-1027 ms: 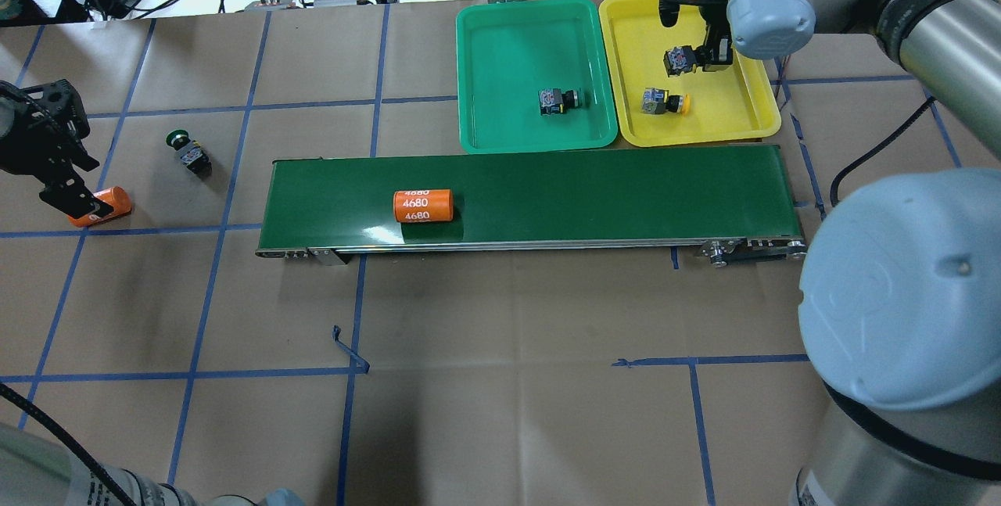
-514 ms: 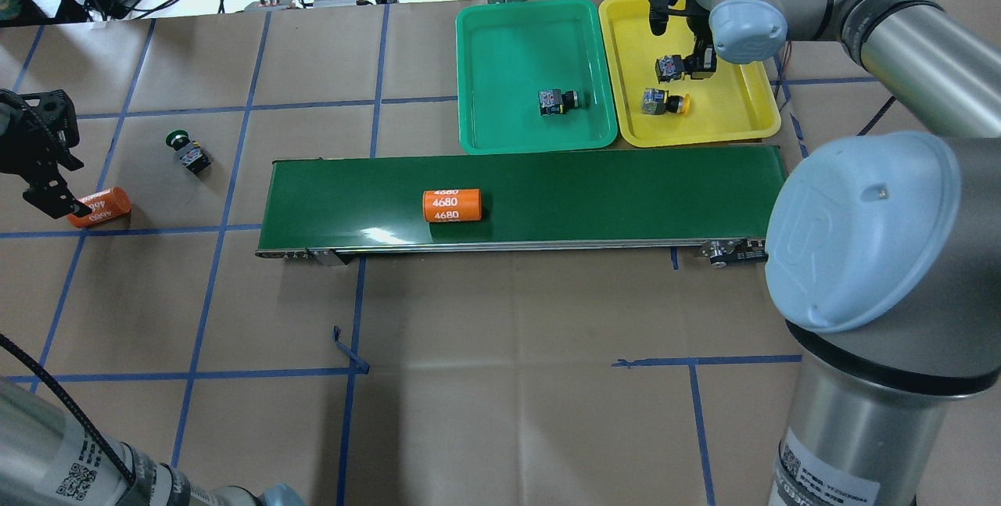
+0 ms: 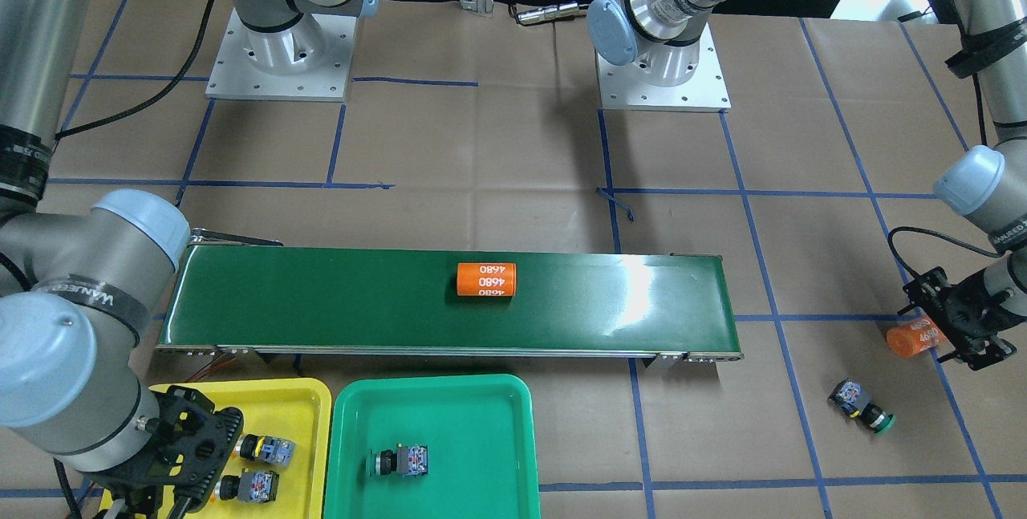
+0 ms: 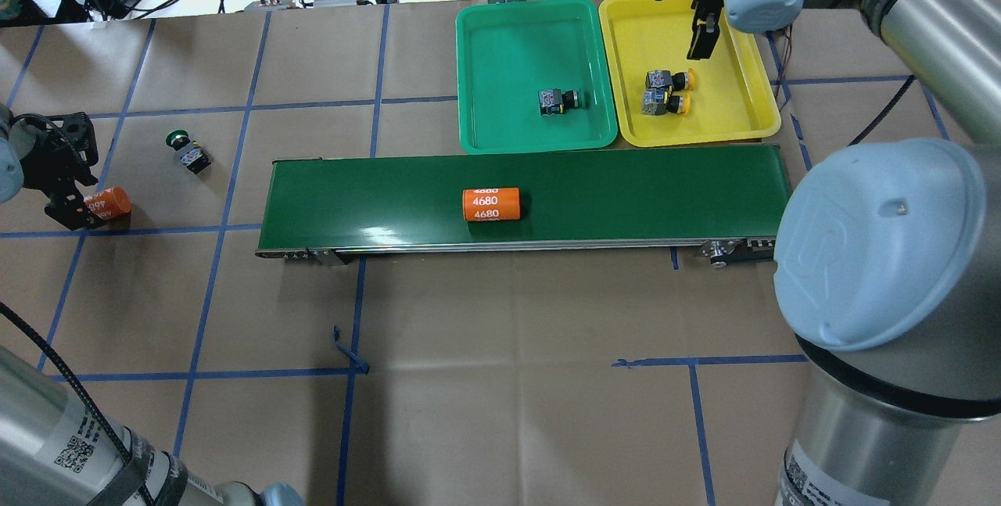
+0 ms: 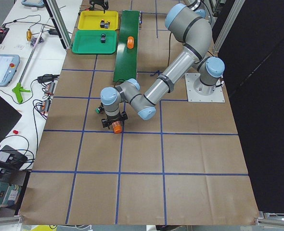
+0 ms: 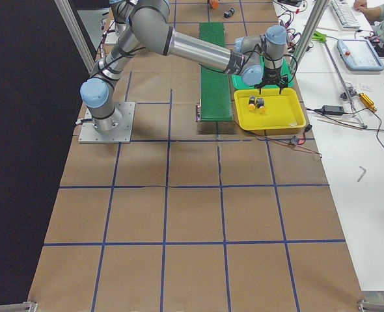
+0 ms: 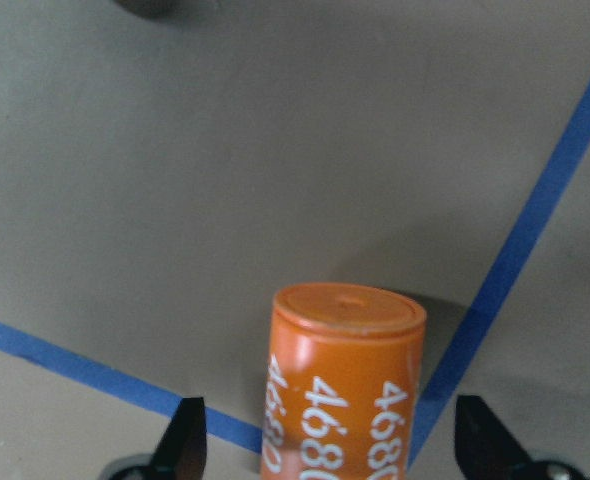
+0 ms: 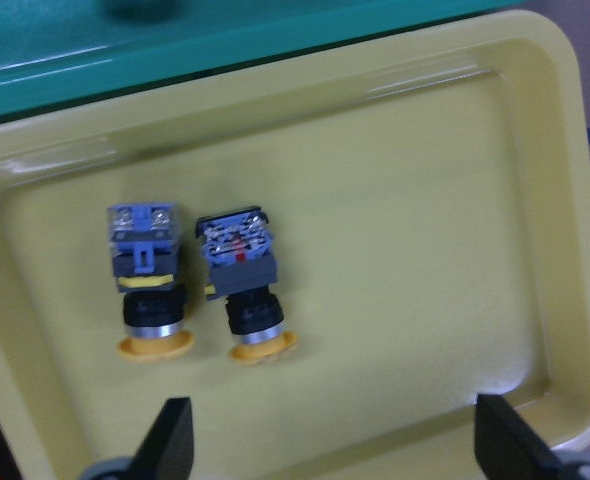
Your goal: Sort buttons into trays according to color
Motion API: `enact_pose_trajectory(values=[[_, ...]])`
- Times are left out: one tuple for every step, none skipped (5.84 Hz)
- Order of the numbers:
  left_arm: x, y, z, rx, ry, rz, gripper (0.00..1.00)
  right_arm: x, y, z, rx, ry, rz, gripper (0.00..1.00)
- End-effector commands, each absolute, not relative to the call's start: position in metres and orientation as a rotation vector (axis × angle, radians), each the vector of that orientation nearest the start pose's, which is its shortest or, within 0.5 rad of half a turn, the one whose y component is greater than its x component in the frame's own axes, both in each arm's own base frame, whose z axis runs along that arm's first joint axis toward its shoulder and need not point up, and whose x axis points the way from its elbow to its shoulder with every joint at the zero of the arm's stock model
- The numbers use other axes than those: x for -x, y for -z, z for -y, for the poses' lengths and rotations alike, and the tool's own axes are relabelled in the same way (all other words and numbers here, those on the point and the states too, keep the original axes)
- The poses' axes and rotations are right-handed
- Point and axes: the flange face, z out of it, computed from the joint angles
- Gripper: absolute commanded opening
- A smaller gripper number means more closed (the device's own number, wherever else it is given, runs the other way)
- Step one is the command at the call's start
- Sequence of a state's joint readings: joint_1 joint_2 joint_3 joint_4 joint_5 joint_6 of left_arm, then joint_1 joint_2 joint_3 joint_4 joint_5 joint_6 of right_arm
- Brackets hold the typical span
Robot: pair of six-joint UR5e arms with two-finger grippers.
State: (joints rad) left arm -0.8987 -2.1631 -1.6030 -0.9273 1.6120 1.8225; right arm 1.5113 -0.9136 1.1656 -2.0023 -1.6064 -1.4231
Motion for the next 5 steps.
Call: enact_pose_trajectory(values=[[-0.309, -0.191, 0.595, -1.691, -0.049, -2.604, 0.06, -0.095, -0.401, 0.706, 1.898, 0.024, -2.573, 1.00], [-0.307, -0.195, 0.596, -1.693, -0.044, -2.596, 0.00, -0.103, -0.442, 0.666, 1.755, -0.063, -2.606, 1.00], [-0.301, -0.204, 0.599, -1.703, -0.042, -2.581, 0.00, -0.110, -0.484, 0.631, 1.492, -0.039, -2.778, 1.00], [-0.293, -0.226, 0.599, -1.703, -0.028, -2.557, 0.00, -0.112, -0.491, 0.611, 1.186, -0.035, -2.922, 1.00], [-0.254, -0.260, 0.603, -1.777, -0.032, -2.515, 0.00, -0.113, -0.487, 0.585, 0.829, -0.055, -3.035, 1.00]])
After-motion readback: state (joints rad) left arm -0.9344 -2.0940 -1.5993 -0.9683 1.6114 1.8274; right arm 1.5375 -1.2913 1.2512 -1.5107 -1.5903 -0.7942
